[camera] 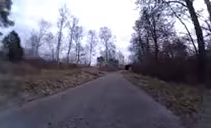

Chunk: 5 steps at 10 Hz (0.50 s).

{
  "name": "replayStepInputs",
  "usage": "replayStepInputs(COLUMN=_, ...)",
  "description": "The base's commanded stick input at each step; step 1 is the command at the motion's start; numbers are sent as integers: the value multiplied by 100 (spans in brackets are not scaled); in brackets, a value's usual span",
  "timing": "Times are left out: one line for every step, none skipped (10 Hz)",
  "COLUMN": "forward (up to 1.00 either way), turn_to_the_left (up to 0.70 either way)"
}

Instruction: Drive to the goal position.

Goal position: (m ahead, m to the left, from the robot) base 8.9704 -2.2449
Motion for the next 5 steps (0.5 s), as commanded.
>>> replayStepInputs(forward=50, turn_to_the_left=0)
replayStepInputs(forward=50, turn_to_the_left=0)
replayStepInputs(forward=50, turn_to_the_left=0)
replayStepInputs(forward=50, turn_to_the_left=0)
replayStepInputs(forward=50, turn_to_the_left=0)
